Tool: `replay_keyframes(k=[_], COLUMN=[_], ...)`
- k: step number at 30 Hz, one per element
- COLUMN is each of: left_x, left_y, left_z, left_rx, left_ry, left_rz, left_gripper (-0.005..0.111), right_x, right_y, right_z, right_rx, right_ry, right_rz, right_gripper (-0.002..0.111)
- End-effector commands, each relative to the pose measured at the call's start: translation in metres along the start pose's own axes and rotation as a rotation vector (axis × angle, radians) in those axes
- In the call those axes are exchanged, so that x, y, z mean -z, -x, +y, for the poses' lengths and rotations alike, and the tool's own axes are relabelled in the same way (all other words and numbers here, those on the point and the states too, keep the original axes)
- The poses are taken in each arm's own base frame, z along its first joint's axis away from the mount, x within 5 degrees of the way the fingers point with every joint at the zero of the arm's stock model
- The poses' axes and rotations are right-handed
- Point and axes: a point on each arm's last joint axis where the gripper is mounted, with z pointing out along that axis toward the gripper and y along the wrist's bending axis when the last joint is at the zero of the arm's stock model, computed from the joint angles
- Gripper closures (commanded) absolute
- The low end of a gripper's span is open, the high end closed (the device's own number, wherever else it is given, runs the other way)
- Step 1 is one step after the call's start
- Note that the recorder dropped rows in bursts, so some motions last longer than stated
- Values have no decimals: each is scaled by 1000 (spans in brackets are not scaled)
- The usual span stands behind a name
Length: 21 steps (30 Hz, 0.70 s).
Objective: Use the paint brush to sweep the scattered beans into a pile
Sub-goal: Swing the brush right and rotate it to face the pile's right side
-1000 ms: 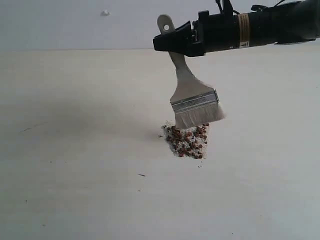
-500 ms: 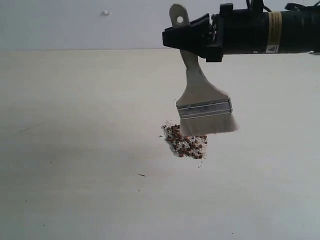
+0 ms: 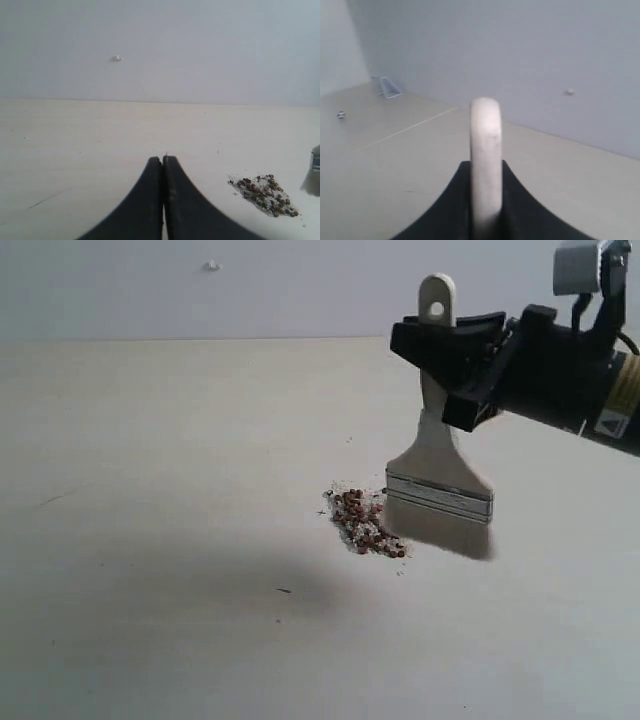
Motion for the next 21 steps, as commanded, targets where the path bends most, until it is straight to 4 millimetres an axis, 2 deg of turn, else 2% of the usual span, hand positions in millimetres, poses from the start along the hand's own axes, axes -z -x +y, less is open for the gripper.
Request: replay_keyframes(k=[1, 5, 9, 16, 21], left_x=[0, 0, 0, 0, 0], left_y=[-1, -1, -1, -1, -1], left_z=[0, 0, 0, 0, 0], left_rx=[-4, -4, -4, -4, -4], left_ry=[-8, -8, -8, -8, -8], left_rz=[6, 6, 6, 6, 6], left_gripper=[107, 107, 107, 107, 107], right_x=[22, 34, 35, 34, 35], right_y=[-13, -26, -33, -33, -33], right_z=[-4, -6, -7, -6, -8], right_rx=[-19, -45, -47, -98, -73], right_ry=[-213, -318, -328, -320, -337], right_rz=[-69, -51, 21, 19, 22], right_gripper=[108, 108, 108, 108, 108])
